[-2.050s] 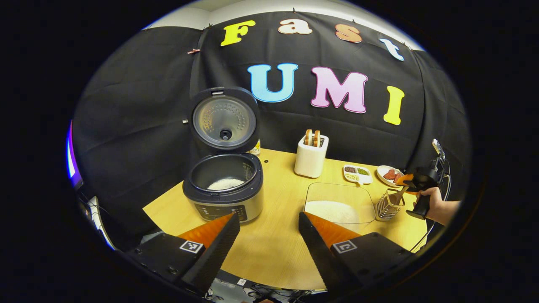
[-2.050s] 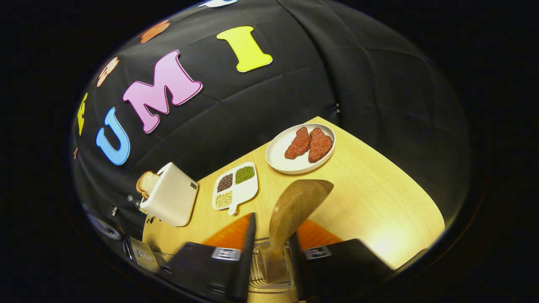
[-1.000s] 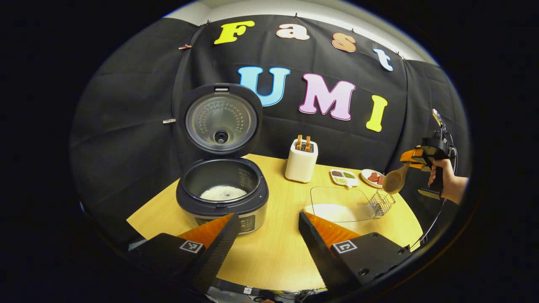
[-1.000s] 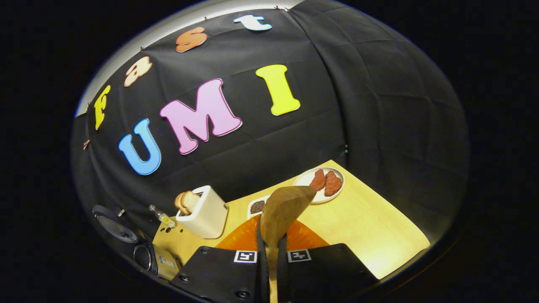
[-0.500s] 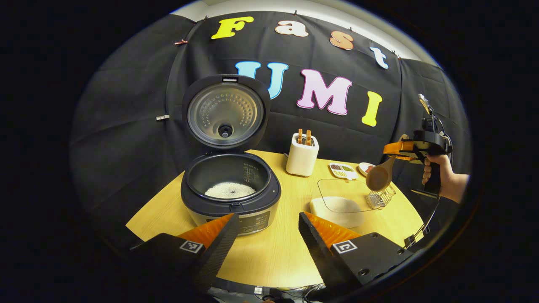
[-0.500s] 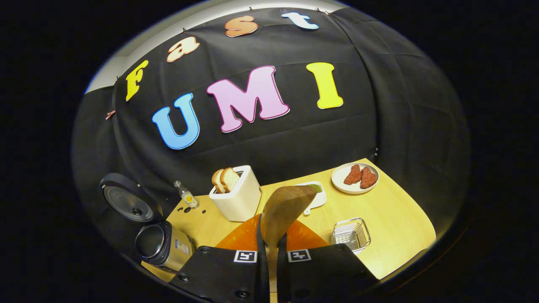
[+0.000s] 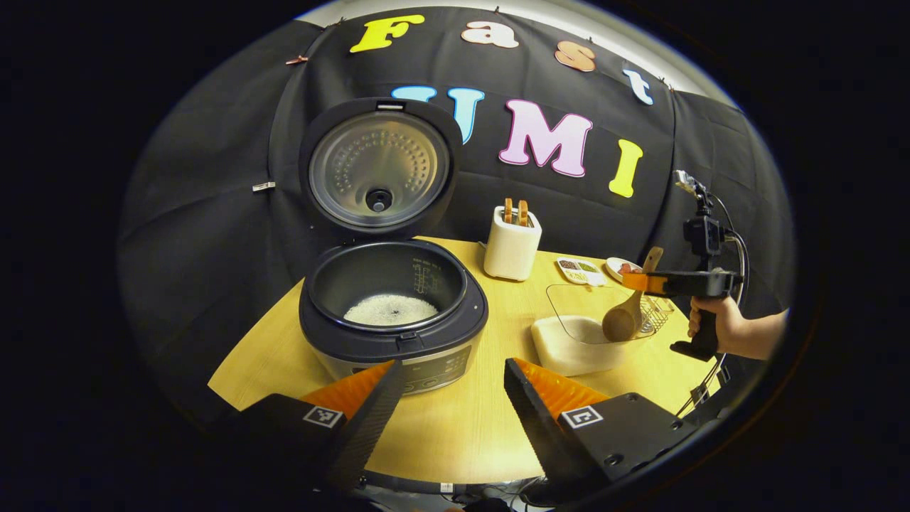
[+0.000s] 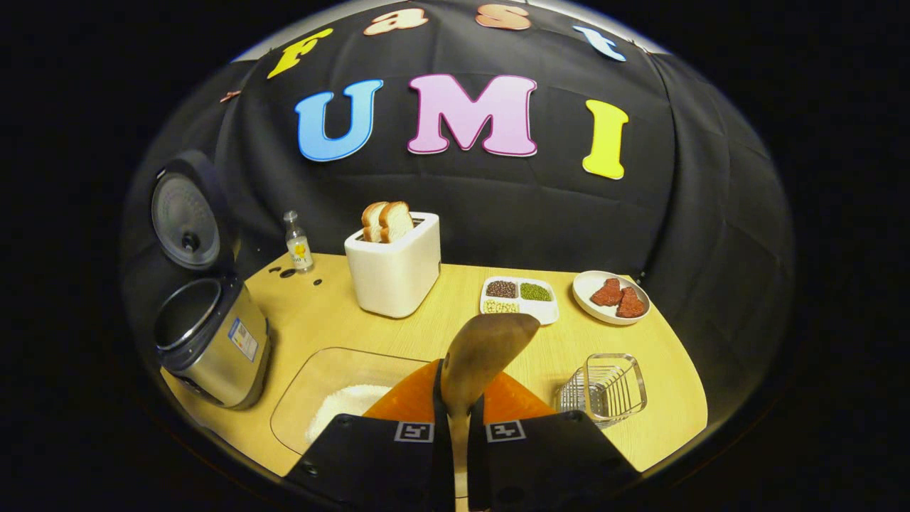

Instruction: Close the left gripper, press the button to open the rice cooker; take a wooden spoon from the chopstick holder with the right hand, scoop a spoonful of rice and pour it into the rice cooker, then put the wooden spoon back into the chopstick holder.

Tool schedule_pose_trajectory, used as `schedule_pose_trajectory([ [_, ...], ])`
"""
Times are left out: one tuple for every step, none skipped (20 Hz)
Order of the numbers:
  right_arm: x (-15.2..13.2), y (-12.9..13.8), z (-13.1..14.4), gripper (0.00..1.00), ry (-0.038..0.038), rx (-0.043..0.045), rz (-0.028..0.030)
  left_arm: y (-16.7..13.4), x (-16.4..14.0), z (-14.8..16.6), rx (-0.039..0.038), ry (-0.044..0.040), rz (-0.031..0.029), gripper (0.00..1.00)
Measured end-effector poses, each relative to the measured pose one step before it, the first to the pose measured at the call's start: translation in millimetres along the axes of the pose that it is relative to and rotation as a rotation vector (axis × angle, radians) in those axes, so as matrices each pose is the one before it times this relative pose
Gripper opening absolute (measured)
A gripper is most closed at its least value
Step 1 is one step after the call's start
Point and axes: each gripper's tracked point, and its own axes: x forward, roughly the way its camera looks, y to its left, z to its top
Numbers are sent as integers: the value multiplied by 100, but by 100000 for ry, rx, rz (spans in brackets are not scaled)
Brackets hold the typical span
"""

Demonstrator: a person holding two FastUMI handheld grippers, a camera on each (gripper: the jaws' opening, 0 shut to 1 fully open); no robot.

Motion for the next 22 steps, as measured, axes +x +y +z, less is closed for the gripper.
schedule_pose_trajectory([
  [-130, 356, -333, 11, 85, 214, 134, 161, 157, 12, 100, 70, 35, 96],
  [-62, 451, -164, 16, 36, 1411, 36, 216, 29, 240, 188, -234, 110, 96],
  [-197, 364, -427, 12, 822, 2140, -131, 82, 30, 119, 163, -436, 40, 93],
  [-44, 579, -624, 12, 1729, 3438, 748, 96, -56, 232, 70, -429, 78, 93],
  [-54, 718, -555, 12, 1622, 3215, 1126, 120, 6, 54, -28, -299, 54, 96],
  [-105, 584, -287, 12, 933, 3538, 485, 44, -79, -12, -136, 76, 111, 95],
  [-157, 315, -269, 11, 694, 3475, -104, 28, -30, -78, -244, 80, 8, 96],
  [41, 286, -157, 12, 843, 4314, 42, 19, -140, 57, -231, -48, 27, 96],
  [18, 271, -131, 12, 1195, 4930, 178, 22, -110, -62, -189, -70, 27, 96],
  [115, 388, -72, 12, 1593, 5905, 529, 0, -105, -11, -130, -88, 135, 95],
  [320, 229, -214, 12, 1927, 5708, 582, 52, -144, -107, -183, -104, 71, 96],
  [258, 307, -136, 12, 1675, 5233, 478, 13, -170, 25, -236, -78, 172, 96],
  [84, 344, 55, 12, 1268, 4397, 360, 41, 14, -65, -292, -145, 219, 96],
  [106, 351, 79, 11, 687, 3197, 385, 26, -147, 10, -398, -121, 200, 96],
  [-8, 304, -71, 12, 661, 2067, 309, 54, -81, -88, -469, -2, 168, 96],
  [44, 420, -11, 12, 247, 1346, 440, -15, -128, 51, -452, -158, -29, 93],
  [56, 308, -20, 12, 553, 1248, 732, 51, -44, -57, -240, -117, 113, 96],
  [21, 398, -124, 12, 609, 2037, 1045, 47, -12, 160, -91, -171, 88, 93],
  [-21, 261, -47, 12, 596, 2610, 925, 7, -40, 38, -17, -231, 28, 96],
  [58, 145, 1, 12, 700, 3350, 811, 45, -54, 166, 16, -287, 66, 96],
  [-63, -67, -12, 12, 532, 3200, 363, 49, -74, 2, 60, -220, 31, 96],
  [-60, -243, 90, 12, 290, 2908, 124, 21, -11, 143, 38, -276, 177, 96],
])
